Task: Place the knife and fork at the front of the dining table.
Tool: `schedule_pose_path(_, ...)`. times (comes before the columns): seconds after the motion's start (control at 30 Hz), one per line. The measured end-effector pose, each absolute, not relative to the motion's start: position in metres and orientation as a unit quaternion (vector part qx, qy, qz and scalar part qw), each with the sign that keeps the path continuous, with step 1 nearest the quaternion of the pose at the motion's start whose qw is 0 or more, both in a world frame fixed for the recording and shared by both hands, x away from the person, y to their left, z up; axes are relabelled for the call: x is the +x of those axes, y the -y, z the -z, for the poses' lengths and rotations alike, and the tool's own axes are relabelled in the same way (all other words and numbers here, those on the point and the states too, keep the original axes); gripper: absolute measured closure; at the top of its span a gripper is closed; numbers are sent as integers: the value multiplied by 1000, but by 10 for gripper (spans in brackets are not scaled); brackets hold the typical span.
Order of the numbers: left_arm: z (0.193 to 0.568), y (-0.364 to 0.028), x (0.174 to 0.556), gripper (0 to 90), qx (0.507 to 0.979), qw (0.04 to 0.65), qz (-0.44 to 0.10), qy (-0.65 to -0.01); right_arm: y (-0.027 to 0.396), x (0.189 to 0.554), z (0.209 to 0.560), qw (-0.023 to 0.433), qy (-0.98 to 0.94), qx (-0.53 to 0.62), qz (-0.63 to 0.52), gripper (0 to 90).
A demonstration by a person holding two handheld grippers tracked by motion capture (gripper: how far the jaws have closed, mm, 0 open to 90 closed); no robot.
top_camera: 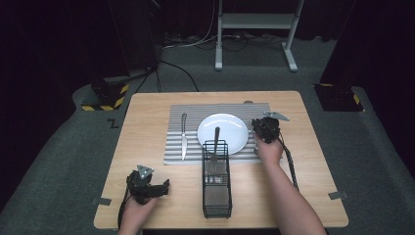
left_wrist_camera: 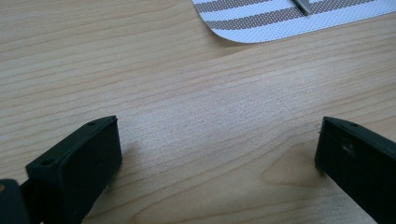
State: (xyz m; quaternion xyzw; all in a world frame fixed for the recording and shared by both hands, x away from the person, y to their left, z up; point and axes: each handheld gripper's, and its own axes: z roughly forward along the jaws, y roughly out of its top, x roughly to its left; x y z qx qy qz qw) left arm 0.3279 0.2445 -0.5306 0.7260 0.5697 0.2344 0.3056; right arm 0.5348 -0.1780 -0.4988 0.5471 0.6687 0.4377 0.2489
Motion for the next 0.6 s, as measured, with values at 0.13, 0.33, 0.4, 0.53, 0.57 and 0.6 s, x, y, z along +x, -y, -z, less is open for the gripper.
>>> schedule_pose_path(0.13,531,-244,328,5,728,306,-233,-567,187,517,497,254,-678,543,-426,825)
schedule_pose_path(0.33,531,-244,329,5,729,307,-232,-566,198,492,506,259,-689,549,-396,861)
schedule_pose_path(0.4,531,-244,329,5,729,307,-232,-566,203,483,508,265,-697,545,-384,862)
schedule_pose_path(0.53,531,-244,329,4,729,306,-232,-566,209,463,512,258,-705,540,-382,838)
schedule_pose_path(0.57,531,-244,329,4,729,306,-232,-566,209,458,513,257,-708,538,-379,830)
schedule_pose_path(0.6,531,-244,329,4,729,306,-232,-566,209,454,514,258,-711,537,-373,824)
